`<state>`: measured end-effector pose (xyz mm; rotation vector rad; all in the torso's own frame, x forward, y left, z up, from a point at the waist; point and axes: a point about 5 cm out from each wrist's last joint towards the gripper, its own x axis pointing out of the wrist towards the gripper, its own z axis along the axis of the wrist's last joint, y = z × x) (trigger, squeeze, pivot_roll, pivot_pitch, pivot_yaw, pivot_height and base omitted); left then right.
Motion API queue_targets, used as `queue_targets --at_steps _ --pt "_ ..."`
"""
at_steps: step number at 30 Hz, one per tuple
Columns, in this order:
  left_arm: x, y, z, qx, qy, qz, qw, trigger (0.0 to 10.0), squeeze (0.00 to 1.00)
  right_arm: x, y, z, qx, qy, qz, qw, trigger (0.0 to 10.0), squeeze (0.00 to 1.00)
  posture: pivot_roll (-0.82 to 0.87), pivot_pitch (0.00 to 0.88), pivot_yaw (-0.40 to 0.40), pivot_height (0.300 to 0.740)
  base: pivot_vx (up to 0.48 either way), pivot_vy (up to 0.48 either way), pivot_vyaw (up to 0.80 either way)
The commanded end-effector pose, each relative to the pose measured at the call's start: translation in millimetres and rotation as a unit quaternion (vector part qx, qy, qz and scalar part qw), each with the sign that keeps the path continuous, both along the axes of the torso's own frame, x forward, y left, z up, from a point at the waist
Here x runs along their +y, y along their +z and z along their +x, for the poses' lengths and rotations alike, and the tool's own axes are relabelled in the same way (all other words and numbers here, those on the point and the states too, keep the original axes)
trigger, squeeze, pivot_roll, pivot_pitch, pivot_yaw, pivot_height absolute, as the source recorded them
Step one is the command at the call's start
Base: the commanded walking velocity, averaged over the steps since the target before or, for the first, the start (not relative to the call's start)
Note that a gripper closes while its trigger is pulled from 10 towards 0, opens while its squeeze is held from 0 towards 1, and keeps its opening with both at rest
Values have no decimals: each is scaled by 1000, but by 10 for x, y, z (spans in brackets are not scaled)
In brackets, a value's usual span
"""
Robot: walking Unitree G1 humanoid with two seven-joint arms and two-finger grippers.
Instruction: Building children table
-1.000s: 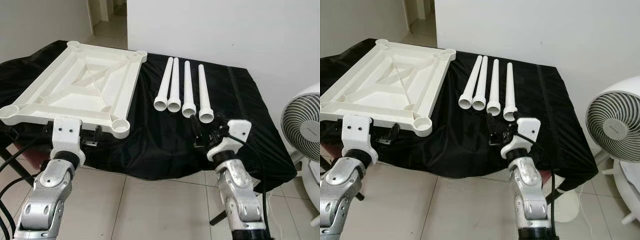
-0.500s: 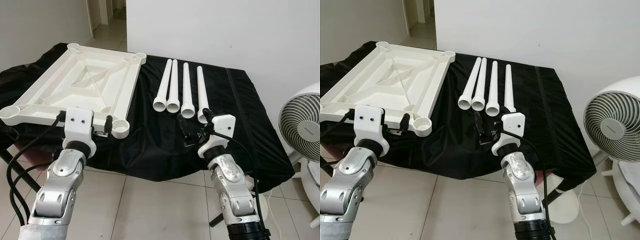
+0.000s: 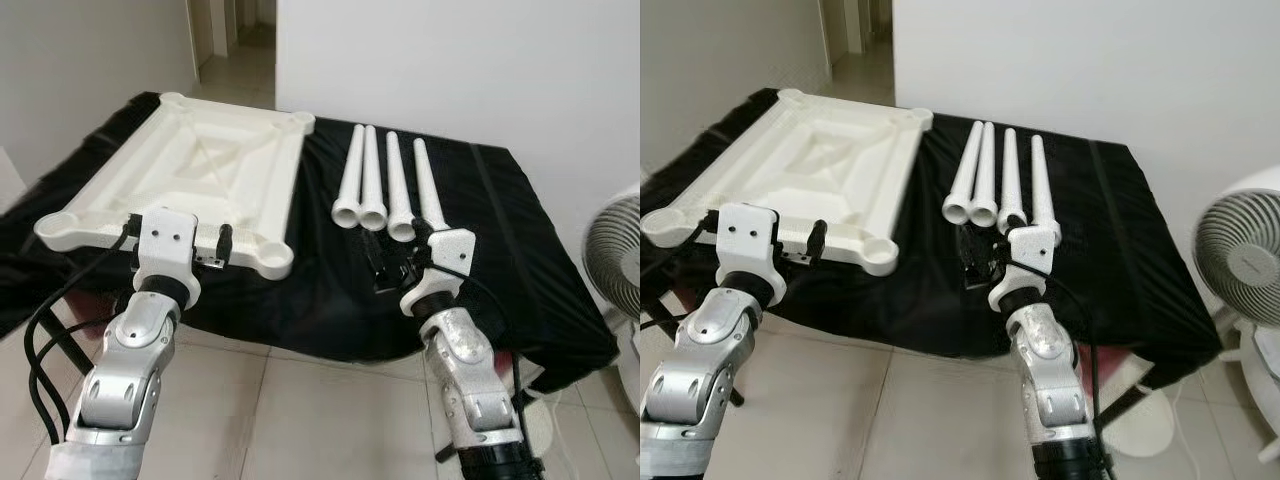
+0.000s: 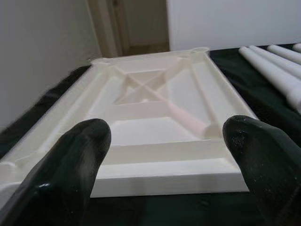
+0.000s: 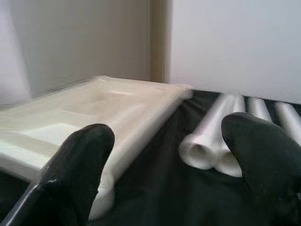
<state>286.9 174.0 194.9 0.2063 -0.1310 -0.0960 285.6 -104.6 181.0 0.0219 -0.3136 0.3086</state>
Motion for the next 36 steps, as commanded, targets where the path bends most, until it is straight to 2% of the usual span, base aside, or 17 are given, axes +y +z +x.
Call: queue_targets --at_steps 1,10,17,29,36 --pt "-34 -1 0 -7 11 -2 1000 10000 0 -93 -20 10 2 -15 -5 1000 10000 0 43 0 -62 740 0 412 0" --pt "-35 17 -3 -17 8 15 1000 10000 0 -90 -23 10 1 -15 -4 1000 10000 0 46 0 -60 740 0 277 0" --pt "-67 24 -1 -23 -1 26 999 10000 0 -82 -21 18 0 -12 -4 1000 10000 0 47 0 -63 740 0 -452 0" --pt "-60 -19 14 -5 1 22 1000 10000 0 -57 -19 23 -5 -6 -12 1000 10000 0 49 0 -62 740 0 0 0" --pt "-86 45 19 -23 -17 19 999 10000 0 -68 -29 35 3 -12 -4 1000 10000 0 48 0 -62 740 0 0 -59"
